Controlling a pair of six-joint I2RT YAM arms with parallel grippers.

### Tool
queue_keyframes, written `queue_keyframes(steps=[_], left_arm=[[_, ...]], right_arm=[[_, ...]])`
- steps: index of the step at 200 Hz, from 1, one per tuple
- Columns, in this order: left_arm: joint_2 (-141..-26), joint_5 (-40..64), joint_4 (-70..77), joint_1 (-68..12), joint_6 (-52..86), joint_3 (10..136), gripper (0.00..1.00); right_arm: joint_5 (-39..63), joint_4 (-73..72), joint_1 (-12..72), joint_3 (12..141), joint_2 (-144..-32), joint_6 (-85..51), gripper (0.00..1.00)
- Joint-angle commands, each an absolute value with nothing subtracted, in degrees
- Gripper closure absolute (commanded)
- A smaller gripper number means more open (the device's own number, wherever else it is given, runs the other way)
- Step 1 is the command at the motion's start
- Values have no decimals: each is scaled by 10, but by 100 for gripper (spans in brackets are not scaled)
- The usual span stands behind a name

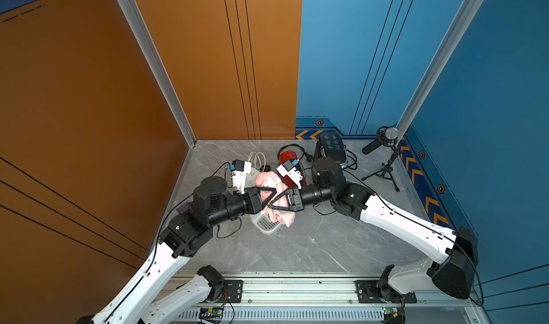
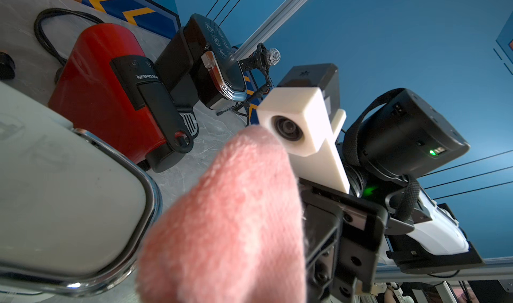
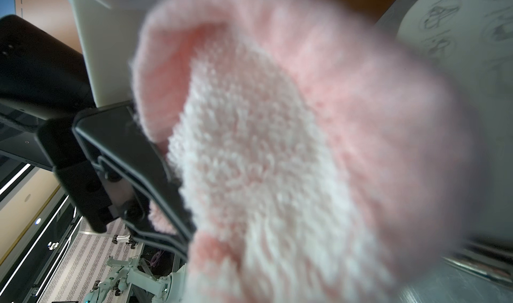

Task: Wipe the surface of a coffee machine
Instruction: Adjust the cleaning item.

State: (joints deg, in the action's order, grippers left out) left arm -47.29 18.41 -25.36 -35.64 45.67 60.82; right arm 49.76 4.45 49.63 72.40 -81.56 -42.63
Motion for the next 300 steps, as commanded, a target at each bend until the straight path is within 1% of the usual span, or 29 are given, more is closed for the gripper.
queue_keyframes(steps=[1, 12, 18, 22, 26, 33, 37, 42, 45, 56, 67, 83, 109, 131, 151, 172, 191, 203, 211, 236, 251, 258, 262, 272, 276, 286, 300], left_arm=[[-481, 223, -188, -368, 479, 594, 72], [-478, 237, -169, -370, 482, 594, 78], [-477, 238, -166, -371, 483, 594, 84], [-476, 234, -166, -372, 483, 594, 91], [-474, 230, -165, -373, 483, 594, 100], [-469, 223, -166, -375, 477, 594, 100], [-466, 217, -166, -375, 474, 594, 100], [-461, 204, -167, -375, 473, 594, 100], [-458, 198, -167, -373, 474, 586, 100], [-446, 177, -176, -362, 464, 573, 100], [-440, 165, -207, -338, 443, 579, 100], [-434, 166, -227, -285, 429, 581, 100], [-440, 234, -225, -187, 442, 586, 100], [-449, 245, -225, -177, 448, 587, 100], [-451, 251, -225, -177, 451, 587, 100], [-447, 254, -225, -176, 455, 586, 100], [-448, 275, -225, -177, 456, 585, 100], [-445, 282, -225, -177, 461, 577, 100], [-444, 288, -224, -177, 462, 573, 100], [-446, 307, -222, -186, 462, 559, 100], [-449, 308, -221, -199, 459, 552, 91], [-450, 304, -221, -204, 458, 549, 84], [-451, 303, -221, -206, 457, 548, 79], [-450, 298, -221, -210, 457, 544, 75], [-449, 295, -220, -211, 458, 542, 71], [-447, 292, -217, -214, 459, 542, 58], [-448, 293, -215, -217, 459, 547, 47]], right_arm=[[530, -59, 524, 722, -827, -456, 100], [528, -60, 531, 727, -835, -456, 100], [524, -59, 532, 730, -840, -457, 99], [522, -59, 532, 730, -842, -458, 96], [519, -59, 531, 732, -844, -461, 94], [516, -59, 530, 732, -848, -461, 90], [514, -56, 529, 733, -849, -461, 82], [509, -49, 527, 734, -851, -460, 69], [504, -42, 525, 733, -851, -457, 65], [479, 10, 515, 735, -847, -430, 57], [431, 86, 507, 736, -840, -385, 49], [349, 185, 499, 734, -829, -338, 48], [343, 185, 492, 704, -808, -343, 46], [369, 138, 499, 703, -800, -358, 46], [366, 120, 502, 720, -810, -358, 46], [367, 100, 500, 741, -839, -366, 52], [392, 56, 497, 749, -857, -395, 68], [400, 28, 497, 746, -856, -407, 70], [399, 15, 497, 744, -854, -409, 72], [396, 5, 497, 751, -853, -414, 88], [394, 1, 499, 754, -853, -419, 95], [394, -3, 500, 755, -854, -422, 97], [393, -5, 500, 755, -853, -423, 98], [392, -5, 505, 758, -854, -424, 99], [391, -4, 506, 761, -856, -423, 100], [390, 3, 510, 764, -859, -421, 100], [386, 17, 513, 769, -866, -415, 100]])
